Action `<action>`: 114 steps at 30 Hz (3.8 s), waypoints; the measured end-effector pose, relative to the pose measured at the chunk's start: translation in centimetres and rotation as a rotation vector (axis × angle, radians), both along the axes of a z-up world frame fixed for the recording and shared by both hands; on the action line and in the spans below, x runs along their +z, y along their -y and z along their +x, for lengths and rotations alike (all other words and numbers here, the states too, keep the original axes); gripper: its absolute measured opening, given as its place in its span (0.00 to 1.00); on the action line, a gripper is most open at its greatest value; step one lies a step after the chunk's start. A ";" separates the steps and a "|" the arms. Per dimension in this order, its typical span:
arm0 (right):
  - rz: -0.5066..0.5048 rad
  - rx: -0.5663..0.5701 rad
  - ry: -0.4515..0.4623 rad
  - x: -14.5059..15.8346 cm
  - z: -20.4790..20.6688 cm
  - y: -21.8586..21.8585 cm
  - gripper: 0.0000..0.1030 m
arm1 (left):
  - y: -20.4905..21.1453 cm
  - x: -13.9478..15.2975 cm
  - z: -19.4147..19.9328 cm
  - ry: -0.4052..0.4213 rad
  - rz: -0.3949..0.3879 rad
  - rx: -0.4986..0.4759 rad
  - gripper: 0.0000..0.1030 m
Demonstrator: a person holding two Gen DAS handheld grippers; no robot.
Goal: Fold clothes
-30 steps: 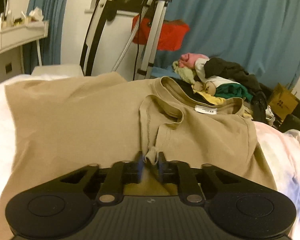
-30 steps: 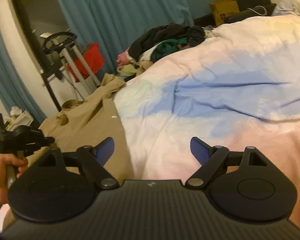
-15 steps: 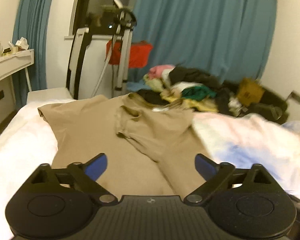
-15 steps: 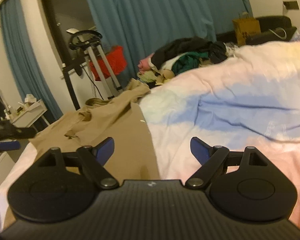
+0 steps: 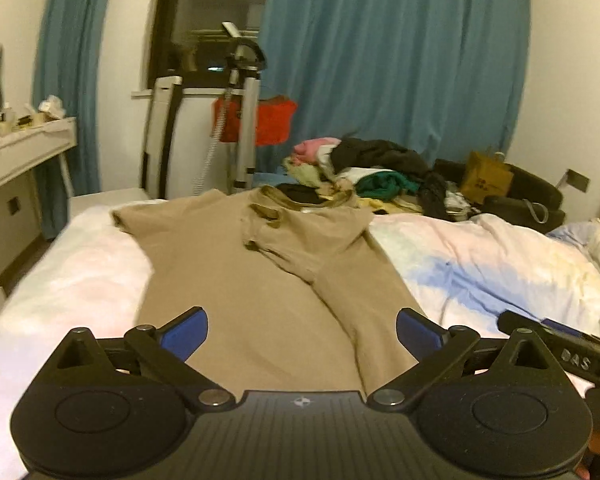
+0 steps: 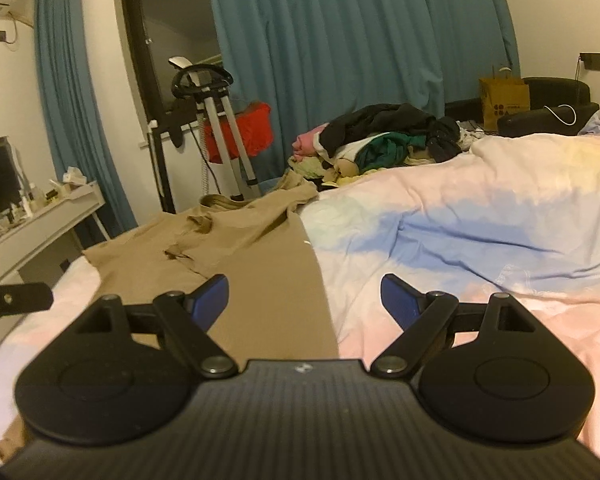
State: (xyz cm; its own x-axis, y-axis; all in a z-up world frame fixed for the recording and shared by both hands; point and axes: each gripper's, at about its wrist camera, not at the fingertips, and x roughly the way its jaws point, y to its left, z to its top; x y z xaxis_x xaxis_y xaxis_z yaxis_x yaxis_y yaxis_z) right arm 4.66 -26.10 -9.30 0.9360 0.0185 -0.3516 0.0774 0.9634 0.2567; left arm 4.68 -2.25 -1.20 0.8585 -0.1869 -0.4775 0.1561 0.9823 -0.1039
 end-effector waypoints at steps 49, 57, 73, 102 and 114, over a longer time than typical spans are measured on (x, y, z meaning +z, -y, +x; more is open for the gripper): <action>-0.152 0.221 0.128 3.6 35.5 -23.4 0.07 | -19.3 -6.1 9.9 -0.100 -0.414 0.485 0.97; -0.006 -0.145 0.007 -1.2 33.5 -7.5 0.09 | -15.6 -5.8 9.6 -0.103 -0.334 0.397 0.97; -0.198 0.235 0.052 -1.6 29.5 -6.1 0.74 | -11.2 -7.4 11.4 -0.131 -0.219 0.280 0.97; -0.050 0.023 -0.081 -0.9 33.9 -3.6 0.09 | -9.2 -7.5 11.6 -0.077 -0.132 0.155 0.97; -0.008 0.102 0.009 7.1 10.3 -4.5 0.80 | -9.2 -3.6 5.1 0.002 -0.122 0.082 0.97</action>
